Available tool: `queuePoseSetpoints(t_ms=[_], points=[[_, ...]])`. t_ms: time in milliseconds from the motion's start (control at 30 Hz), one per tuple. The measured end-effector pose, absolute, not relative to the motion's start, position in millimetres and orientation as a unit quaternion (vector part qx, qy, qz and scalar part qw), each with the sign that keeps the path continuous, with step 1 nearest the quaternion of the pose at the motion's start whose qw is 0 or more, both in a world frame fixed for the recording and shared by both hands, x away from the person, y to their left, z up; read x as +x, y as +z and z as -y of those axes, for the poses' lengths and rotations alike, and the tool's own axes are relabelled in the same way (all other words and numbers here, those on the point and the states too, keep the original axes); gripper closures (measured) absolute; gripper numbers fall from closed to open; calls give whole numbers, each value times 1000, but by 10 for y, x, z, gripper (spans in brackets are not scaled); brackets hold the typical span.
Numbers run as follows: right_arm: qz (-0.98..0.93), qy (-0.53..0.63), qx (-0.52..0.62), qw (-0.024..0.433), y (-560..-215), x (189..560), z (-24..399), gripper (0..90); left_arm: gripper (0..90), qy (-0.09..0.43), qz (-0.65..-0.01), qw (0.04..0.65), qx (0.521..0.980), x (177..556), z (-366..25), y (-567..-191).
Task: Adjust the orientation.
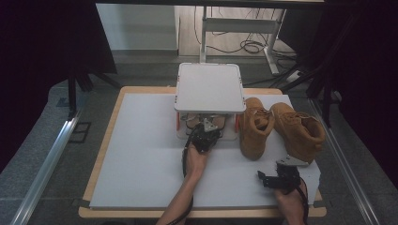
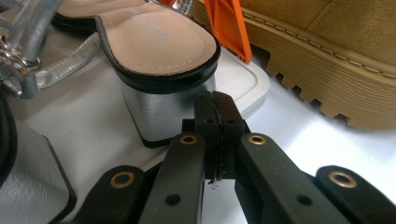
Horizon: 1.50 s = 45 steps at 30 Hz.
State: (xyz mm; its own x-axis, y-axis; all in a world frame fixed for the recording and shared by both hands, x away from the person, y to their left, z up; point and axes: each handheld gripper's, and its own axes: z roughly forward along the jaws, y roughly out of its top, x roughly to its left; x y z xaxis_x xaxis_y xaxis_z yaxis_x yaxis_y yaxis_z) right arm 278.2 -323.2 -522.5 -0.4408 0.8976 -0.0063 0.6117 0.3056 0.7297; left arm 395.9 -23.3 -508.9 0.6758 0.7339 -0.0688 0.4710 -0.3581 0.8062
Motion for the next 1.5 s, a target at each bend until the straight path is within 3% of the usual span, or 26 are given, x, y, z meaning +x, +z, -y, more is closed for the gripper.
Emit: queuePoseSetpoints(t_ms=[600,1500], points=[[-779,336,484,213,-5225,2781,3232,104,886,143,-397,417,805,4002,348,-5123],[-779,336,484,213,-5225,2781,3232,104,393,146,-392,411,810,3772,94,-4944]])
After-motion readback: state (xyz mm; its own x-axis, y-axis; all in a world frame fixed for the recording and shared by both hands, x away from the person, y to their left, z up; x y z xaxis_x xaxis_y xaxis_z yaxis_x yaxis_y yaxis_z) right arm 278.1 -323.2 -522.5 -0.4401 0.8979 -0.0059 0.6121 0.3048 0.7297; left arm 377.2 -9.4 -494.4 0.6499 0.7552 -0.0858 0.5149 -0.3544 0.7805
